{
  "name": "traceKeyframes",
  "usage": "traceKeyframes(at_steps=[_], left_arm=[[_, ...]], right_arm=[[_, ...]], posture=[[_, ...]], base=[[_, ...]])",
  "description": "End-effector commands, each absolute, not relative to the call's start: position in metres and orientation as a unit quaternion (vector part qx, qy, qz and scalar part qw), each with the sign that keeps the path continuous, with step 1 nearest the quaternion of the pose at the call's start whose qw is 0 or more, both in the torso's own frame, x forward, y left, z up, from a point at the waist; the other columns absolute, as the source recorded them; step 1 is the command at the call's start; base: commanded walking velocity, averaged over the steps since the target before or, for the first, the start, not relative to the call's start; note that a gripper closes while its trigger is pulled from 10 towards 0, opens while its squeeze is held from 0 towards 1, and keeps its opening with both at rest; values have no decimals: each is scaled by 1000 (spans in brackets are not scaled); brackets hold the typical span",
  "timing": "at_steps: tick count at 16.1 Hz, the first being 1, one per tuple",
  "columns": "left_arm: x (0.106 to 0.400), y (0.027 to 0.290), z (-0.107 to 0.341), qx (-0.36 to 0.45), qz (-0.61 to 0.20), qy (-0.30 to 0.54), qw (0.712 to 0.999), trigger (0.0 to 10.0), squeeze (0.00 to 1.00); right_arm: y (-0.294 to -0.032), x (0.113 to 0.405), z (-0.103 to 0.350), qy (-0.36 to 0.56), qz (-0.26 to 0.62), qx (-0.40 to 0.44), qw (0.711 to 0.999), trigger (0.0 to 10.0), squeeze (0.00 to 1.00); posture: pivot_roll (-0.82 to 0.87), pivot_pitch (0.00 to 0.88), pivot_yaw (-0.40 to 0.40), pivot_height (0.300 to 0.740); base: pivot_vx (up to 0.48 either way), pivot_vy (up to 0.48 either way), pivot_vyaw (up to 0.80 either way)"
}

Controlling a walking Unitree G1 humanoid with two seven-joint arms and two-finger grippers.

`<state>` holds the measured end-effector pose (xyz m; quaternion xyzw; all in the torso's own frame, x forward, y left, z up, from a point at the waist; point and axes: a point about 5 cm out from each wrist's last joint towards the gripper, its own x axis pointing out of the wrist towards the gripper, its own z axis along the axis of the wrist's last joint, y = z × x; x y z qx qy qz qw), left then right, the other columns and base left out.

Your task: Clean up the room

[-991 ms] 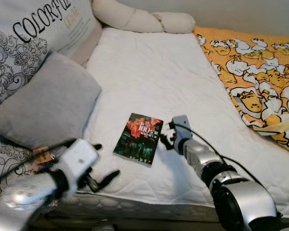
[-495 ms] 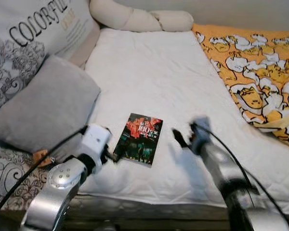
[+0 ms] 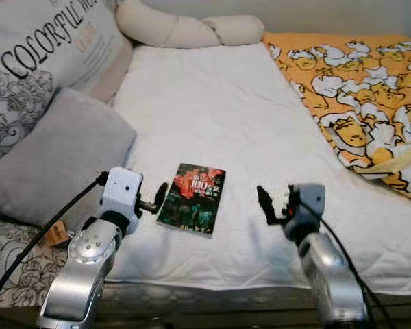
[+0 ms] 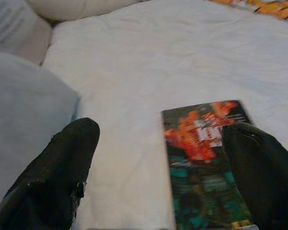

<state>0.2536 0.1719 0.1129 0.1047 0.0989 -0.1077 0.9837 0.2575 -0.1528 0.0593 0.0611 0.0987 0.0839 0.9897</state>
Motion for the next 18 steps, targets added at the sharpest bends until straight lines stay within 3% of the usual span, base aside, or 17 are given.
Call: traceKeyframes(at_steps=[1,12,16,18], left_arm=[[258,171,117,106,-101,86,986,10000,0],[266,172,113,113,-89,85,986,10000,0],[269,168,103,129,-154,106,974,10000,0],[280,167,84,191,-233,145,942,10000,0]], right_arm=[[-154,258,66,88,85,60,991,10000,0],[-155,265,74,93,77,61,991,10000,0],[-157,260,69,113,73,56,989,10000,0],[-162,260,67,138,95,28,986,10000,0]], posture=[[-56,0,19,740],[-32,0,-18,740],[-38,0,-28,740],[-56,0,-36,740]], base=[[0,-420,0],[0,-35,0],[0,0,0],[0,0,0]])
